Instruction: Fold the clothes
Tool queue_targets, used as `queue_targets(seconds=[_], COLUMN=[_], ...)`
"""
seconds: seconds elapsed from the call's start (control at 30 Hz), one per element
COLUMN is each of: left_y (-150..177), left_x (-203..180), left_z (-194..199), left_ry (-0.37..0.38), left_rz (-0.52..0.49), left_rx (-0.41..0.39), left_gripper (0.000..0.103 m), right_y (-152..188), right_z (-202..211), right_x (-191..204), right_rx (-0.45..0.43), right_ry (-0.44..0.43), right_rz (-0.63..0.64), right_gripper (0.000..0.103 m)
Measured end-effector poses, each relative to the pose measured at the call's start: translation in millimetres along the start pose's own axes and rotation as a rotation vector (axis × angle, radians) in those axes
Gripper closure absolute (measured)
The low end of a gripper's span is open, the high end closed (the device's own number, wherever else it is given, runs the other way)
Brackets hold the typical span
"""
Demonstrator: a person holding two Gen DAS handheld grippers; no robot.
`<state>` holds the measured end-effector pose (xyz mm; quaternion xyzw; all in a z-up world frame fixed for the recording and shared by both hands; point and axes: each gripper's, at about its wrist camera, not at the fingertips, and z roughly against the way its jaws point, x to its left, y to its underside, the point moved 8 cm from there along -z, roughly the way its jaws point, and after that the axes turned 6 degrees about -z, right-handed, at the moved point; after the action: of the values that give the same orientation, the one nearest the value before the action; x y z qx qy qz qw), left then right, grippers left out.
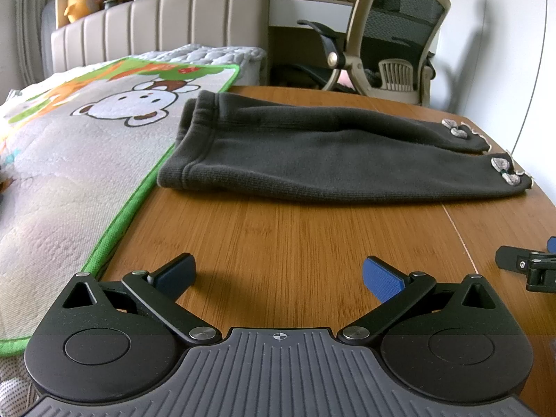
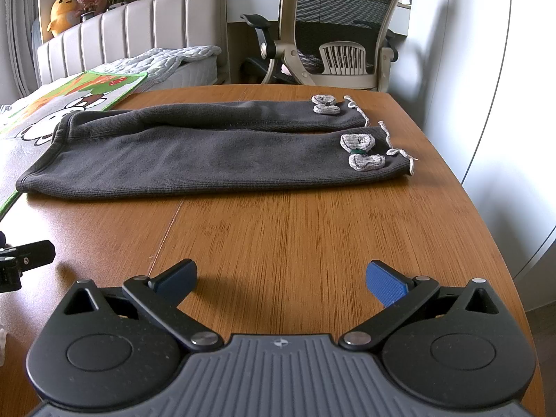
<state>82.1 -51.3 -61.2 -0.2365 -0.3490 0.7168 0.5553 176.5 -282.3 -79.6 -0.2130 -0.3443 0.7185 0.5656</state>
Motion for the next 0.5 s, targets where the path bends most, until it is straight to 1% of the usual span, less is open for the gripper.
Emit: queue_targets(seconds=[0.5], left_y=[0.2], left_x=[-1.1], left_z=[-0.6], left_ry=[-0.006], left_rz=[-0.01], left_rx=[0.005], left_gripper=[0.0], right_y=[0.3], right_z=[0.0], right_x=[-0.1], right_rx=[0.0], right_ry=[0.0], right_rz=[0.0], right_gripper=[0.0])
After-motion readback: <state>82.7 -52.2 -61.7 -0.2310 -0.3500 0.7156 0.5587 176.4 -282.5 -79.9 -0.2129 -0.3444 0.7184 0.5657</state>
